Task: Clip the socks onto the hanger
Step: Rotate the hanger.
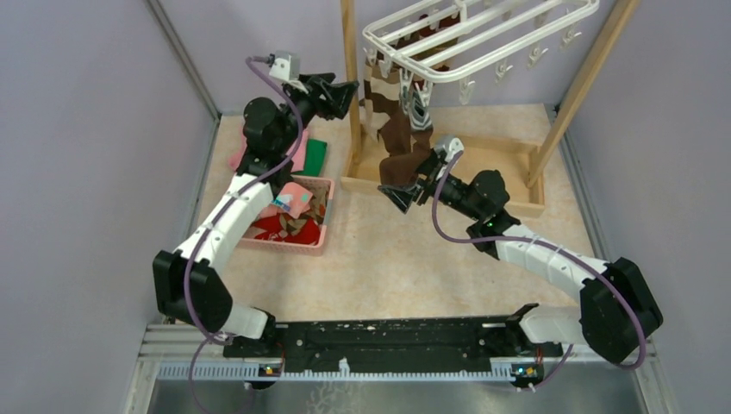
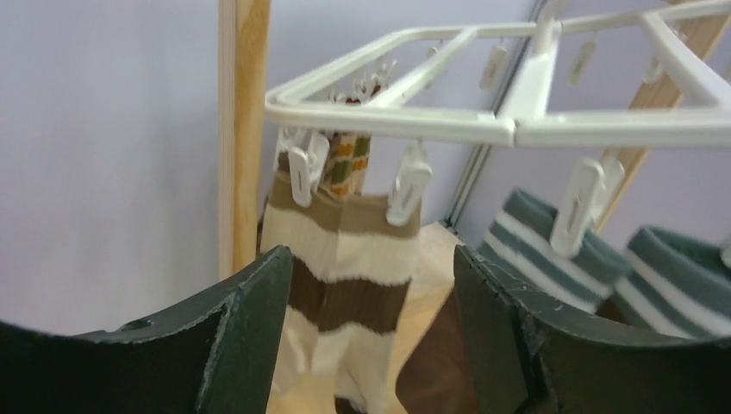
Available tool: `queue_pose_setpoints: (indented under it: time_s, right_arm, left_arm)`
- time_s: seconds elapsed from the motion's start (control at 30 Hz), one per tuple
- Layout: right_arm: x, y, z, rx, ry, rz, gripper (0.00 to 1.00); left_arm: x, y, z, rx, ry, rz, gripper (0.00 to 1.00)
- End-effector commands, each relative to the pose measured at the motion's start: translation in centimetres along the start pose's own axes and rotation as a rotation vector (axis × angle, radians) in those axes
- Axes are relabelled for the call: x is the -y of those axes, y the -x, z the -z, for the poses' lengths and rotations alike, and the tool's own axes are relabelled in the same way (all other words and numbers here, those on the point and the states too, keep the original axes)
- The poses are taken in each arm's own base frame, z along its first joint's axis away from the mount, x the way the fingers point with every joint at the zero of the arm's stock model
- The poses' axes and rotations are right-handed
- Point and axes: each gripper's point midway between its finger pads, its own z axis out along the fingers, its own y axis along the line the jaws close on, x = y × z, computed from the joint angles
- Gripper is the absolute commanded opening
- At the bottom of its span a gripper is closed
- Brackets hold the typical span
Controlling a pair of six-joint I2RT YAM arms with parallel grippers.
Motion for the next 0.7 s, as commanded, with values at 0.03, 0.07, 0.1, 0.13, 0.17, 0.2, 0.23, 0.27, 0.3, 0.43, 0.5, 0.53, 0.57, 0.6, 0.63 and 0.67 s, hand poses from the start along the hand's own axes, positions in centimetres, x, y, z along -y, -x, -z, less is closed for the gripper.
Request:
queue_pose_setpoints:
  time_s: [0.03, 0.07, 0.1, 0.13, 0.17, 0.2, 0.23, 0.27, 0.3, 0.43, 0.5, 0.53, 0.57, 0.6, 0.63, 0.67]
  right_arm:
    - [-1.4, 1.7, 1.6, 0.064, 0.02, 0.067, 0.93]
    - [-1.5, 1.5, 2.0, 0.063, 0.018, 0.072, 0.94]
    - [-1.6, 1.2, 2.4, 0.06, 0.017, 0.073, 0.95]
    - [-1.7, 1.0, 2.8, 0.061, 0.014, 0.077, 0.95]
    - [-1.8, 0.5, 3.3, 0.055, 0.011, 0.08, 0.96]
    - [-1.8, 0.2, 3.8, 0.055, 0.005, 0.085, 0.96]
    - [-1.8, -0.1, 4.2, 0.056, -0.001, 0.09, 0.97]
    - [-1.8, -0.3, 4.5, 0.056, -0.008, 0.096, 0.97]
    - [-1.7, -0.4, 4.8, 0.055, -0.015, 0.101, 0.98]
    - [-1.4, -1.2, 5.5, 0.038, -0.033, 0.106, 0.98]
    - [-1.2, -1.4, 5.7, 0.034, -0.04, 0.104, 0.98]
    - [-1.2, -1.5, 5.7, 0.033, -0.04, 0.104, 0.98]
    - [-1.2, -1.6, 5.8, 0.033, -0.042, 0.101, 0.98]
    - [-1.2, -1.7, 5.9, 0.031, -0.043, 0.1, 0.99]
    - [-1.2, -1.8, 6.0, 0.03, -0.045, 0.098, 0.98]
    - [-1.2, -1.8, 6.1, 0.032, -0.048, 0.098, 0.98]
  left_arm:
    - [1.9, 0.7, 5.4, 0.04, -0.037, -0.1, 0.8]
    - [2.2, 0.3, 6.5, 0.034, -0.04, -0.101, 0.83]
    - [2.3, -0.4, 7.6, 0.024, -0.041, -0.1, 0.86]
    - [2.6, -0.8, 8.7, 0.018, -0.044, -0.098, 0.9]
    - [2.7, -1.7, 9.8, 0.004, -0.043, -0.094, 0.93]
    - [3.0, -1.9, 11.0, 0.005, -0.042, -0.094, 0.97]
    - [3.0, -2.5, 11.9, -0.006, -0.035, -0.091, 0.98]
    - [2.8, -3.3, 12.7, -0.023, -0.02, -0.084, 0.98]
    - [2.7, -3.8, 13.5, -0.035, -0.004, -0.072, 0.99]
    - [2.2, -6.5, 15.9, -0.093, 0.031, -0.046, 0.99]
    - [2.1, -7.4, 16.7, -0.113, 0.039, -0.037, 0.99]
    - [2.0, -7.9, 17.0, -0.125, 0.044, -0.032, 0.99]
    - [1.9, -8.3, 17.2, -0.135, 0.049, -0.028, 0.99]
    - [1.9, -8.8, 17.5, -0.147, 0.051, -0.025, 0.99]
    - [1.8, -9.3, 17.7, -0.161, 0.053, -0.021, 0.99]
    - [1.8, -9.7, 17.9, -0.173, 0.054, -0.017, 0.99]
